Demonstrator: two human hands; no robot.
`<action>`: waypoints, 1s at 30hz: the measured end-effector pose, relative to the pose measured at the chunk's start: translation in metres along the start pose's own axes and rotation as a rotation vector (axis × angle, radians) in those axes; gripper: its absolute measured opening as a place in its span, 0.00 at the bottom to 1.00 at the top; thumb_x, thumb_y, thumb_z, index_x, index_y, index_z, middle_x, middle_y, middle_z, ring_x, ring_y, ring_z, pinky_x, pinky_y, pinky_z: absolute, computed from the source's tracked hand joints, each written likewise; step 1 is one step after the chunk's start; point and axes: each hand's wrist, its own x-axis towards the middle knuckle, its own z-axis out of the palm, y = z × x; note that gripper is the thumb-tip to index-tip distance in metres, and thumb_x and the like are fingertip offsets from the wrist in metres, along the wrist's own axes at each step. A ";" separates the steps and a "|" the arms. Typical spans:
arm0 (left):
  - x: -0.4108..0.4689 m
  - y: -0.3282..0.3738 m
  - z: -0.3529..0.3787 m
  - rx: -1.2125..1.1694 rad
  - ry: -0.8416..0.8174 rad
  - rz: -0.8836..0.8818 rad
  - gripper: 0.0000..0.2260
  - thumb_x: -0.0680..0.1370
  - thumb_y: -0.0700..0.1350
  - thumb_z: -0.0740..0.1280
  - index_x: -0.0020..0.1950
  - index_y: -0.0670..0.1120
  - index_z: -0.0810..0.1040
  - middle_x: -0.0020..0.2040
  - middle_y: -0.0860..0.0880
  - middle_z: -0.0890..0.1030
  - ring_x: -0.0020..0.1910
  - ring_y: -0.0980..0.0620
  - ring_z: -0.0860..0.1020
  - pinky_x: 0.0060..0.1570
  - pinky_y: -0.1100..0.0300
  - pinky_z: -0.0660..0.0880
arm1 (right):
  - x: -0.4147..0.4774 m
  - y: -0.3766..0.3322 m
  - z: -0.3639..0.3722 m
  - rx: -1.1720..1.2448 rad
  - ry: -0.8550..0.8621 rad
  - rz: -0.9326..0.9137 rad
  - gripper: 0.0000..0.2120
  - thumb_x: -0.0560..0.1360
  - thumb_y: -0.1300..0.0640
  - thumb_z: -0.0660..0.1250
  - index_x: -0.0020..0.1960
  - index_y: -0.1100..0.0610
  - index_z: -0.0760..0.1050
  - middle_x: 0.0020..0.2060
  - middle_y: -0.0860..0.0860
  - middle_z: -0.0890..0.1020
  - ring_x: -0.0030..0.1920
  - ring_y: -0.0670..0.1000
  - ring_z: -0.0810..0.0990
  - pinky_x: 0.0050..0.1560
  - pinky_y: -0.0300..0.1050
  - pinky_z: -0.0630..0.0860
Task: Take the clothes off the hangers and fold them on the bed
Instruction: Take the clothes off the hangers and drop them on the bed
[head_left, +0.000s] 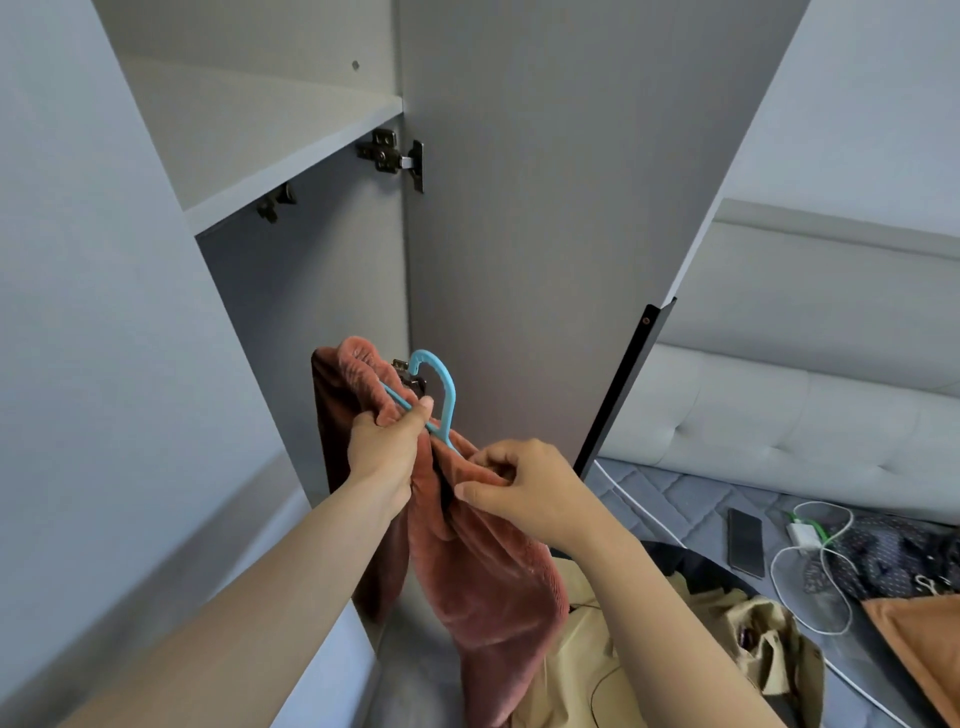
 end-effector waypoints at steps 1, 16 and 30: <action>0.002 0.000 -0.002 0.011 0.012 -0.001 0.22 0.72 0.48 0.75 0.61 0.41 0.73 0.55 0.41 0.81 0.51 0.41 0.81 0.56 0.43 0.78 | 0.002 -0.001 0.003 -0.038 0.008 -0.011 0.06 0.68 0.48 0.73 0.42 0.49 0.81 0.34 0.47 0.81 0.33 0.44 0.77 0.35 0.39 0.74; 0.024 0.014 -0.014 0.348 0.051 0.187 0.20 0.77 0.59 0.62 0.61 0.46 0.73 0.54 0.45 0.80 0.53 0.45 0.79 0.59 0.48 0.75 | 0.072 0.003 0.010 -0.231 0.037 -0.113 0.10 0.75 0.60 0.60 0.35 0.53 0.66 0.31 0.47 0.71 0.37 0.54 0.71 0.38 0.50 0.68; 0.062 0.008 -0.043 0.464 0.463 0.464 0.22 0.79 0.47 0.63 0.71 0.41 0.67 0.68 0.41 0.69 0.65 0.43 0.71 0.67 0.49 0.67 | 0.209 -0.030 0.041 -0.308 0.032 -0.392 0.08 0.77 0.57 0.60 0.40 0.53 0.71 0.39 0.55 0.79 0.46 0.60 0.77 0.44 0.48 0.72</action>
